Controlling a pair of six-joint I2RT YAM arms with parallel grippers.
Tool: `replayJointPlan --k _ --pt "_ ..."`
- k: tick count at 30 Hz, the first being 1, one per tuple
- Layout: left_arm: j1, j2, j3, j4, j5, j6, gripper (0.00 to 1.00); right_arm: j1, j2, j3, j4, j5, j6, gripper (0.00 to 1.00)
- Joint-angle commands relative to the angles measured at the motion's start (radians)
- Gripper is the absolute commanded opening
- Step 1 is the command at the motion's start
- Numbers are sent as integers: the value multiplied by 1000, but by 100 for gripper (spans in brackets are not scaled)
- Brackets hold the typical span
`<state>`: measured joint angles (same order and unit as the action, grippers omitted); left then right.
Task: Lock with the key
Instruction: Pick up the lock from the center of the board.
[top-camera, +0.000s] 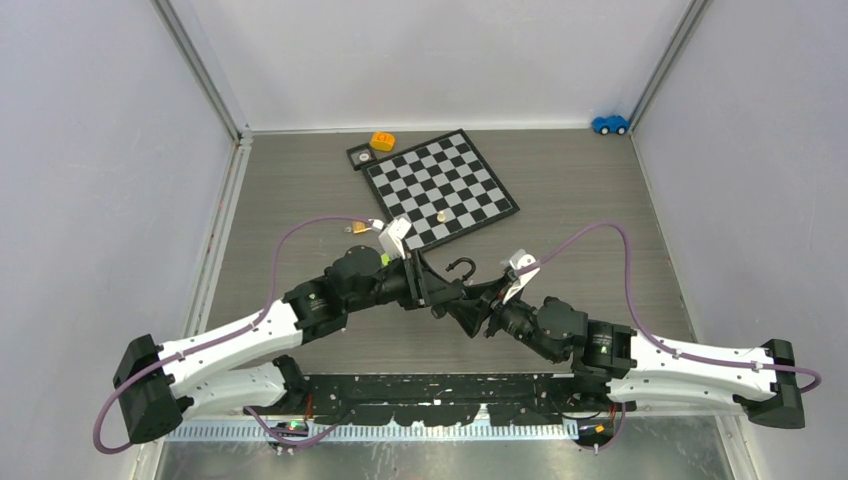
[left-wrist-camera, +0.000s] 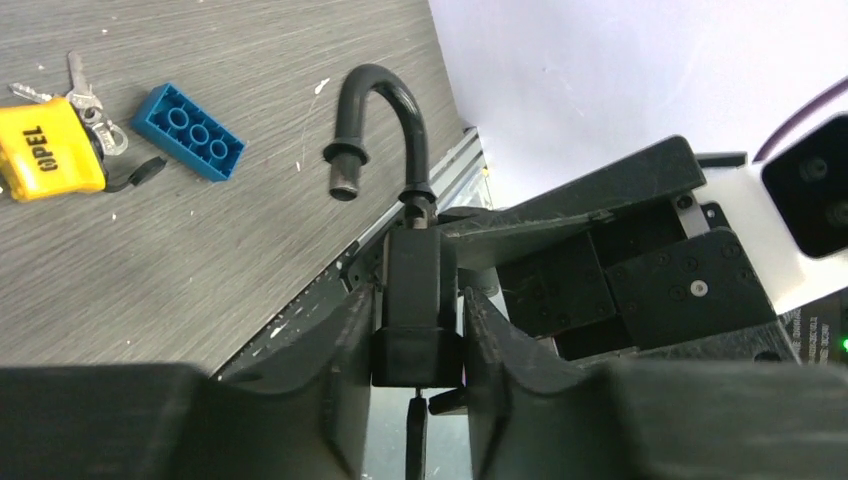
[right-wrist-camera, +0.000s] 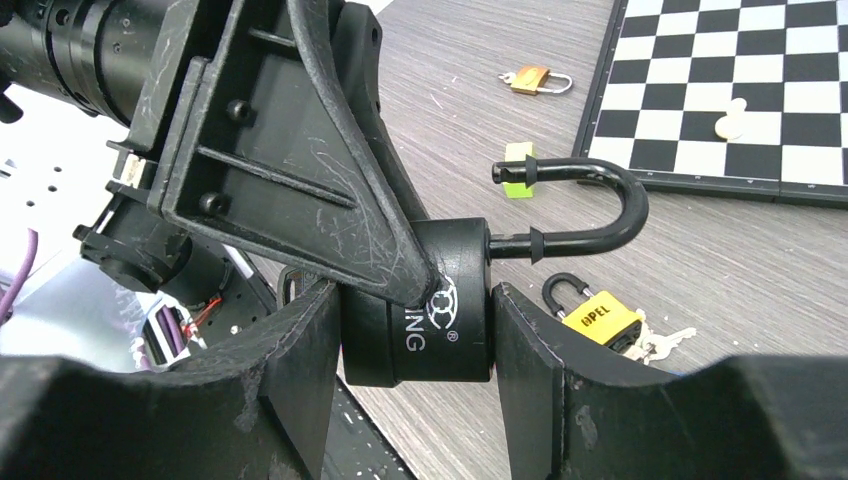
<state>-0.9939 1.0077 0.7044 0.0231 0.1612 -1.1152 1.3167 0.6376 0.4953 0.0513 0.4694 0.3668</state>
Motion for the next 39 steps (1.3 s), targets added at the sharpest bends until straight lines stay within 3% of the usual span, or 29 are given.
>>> replayJointPlan --k 1,3,5,9,13,18,25,33,39 --pt "-8 16 15 81 73 15 25 3 -10 29 154 4 -17 4" --pt "-10 21 16 100 87 16 1 2 -12 29 148 -4 -18 7" --pt "-11 15 17 102 96 31 0 3 -16 42 116 -21 -16 18" --pt "-11 -27 35 29 61 86 0 3 -23 113 -54 -32 49 51" --pt "-10 -72 59 -79 8 158 0 3 -33 200 -258 -51 136 63" --pt "-4 -141 100 -242 -42 279 0 3 -16 348 -431 -124 228 66" --pt "11 -243 107 -309 -6 372 0 3 11 427 -482 -182 192 69" --pt "11 -328 138 -299 188 474 0 3 -42 391 -471 -231 -50 68" --pt "11 -307 178 -303 317 519 0 3 -113 330 -386 -410 -407 70"
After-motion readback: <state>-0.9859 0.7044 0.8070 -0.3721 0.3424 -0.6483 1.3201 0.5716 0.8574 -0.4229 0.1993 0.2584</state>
